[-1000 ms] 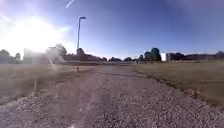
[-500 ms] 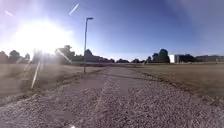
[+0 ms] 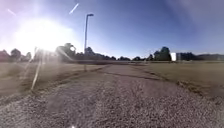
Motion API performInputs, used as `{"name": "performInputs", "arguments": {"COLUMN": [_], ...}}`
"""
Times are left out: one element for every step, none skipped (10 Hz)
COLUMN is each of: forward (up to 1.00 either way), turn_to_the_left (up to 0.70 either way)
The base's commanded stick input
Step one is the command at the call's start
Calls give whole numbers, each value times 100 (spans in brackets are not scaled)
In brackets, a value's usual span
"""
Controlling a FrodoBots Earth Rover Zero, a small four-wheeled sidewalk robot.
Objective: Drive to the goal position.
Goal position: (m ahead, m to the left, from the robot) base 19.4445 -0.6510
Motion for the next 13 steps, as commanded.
{"name": "performInputs", "arguments": {"forward": [50, 50, 50, 50, 50, 50, 50, 50, 50, 50, 50, 50, 50], "turn_to_the_left": [0, 0, 0, 0, 0, 0, 0, 0, 0, 0, 0, 0, 0]}}
